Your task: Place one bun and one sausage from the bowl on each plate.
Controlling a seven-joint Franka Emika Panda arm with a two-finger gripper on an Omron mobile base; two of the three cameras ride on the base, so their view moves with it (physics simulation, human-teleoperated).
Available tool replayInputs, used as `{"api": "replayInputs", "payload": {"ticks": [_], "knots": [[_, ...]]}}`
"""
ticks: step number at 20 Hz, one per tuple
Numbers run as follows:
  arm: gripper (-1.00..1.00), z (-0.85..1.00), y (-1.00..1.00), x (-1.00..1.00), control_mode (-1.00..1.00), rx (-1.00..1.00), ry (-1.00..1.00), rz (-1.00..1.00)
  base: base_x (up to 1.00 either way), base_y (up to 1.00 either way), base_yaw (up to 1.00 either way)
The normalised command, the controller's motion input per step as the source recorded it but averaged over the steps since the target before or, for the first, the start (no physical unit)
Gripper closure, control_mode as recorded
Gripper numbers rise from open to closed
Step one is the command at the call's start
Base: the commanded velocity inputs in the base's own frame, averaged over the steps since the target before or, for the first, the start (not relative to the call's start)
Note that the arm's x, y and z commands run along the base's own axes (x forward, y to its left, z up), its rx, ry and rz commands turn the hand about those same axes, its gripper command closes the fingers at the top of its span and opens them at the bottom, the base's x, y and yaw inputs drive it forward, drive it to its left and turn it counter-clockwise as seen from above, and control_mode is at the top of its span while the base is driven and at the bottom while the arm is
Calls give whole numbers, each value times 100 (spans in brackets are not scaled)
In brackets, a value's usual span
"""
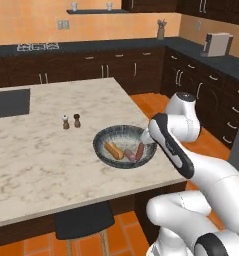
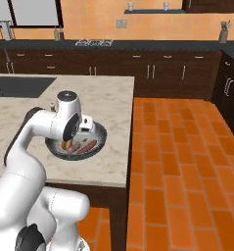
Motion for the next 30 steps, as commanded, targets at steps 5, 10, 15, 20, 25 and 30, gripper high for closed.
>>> {"api": "replayInputs", "payload": {"ticks": [5, 10, 15, 20, 25, 30], "knots": [[-100, -47, 22, 99, -100, 0, 25, -51, 0, 0, 0], [-100, -51, 7, 93, -100, -1, 23, -41, 0, 0, 0], [-100, -30, 3, 64, -100, -2, 16, -6, 0, 0, 0], [-100, -73, -6, 39, -100, -13, 11, 0, 0, 0, 0], [-100, -70, -22, 0, -100, -4, 7, 0, 0, 0, 0], [100, -54, -18, 5, -100, 0, 0, 0, 0, 0, 0]]}}
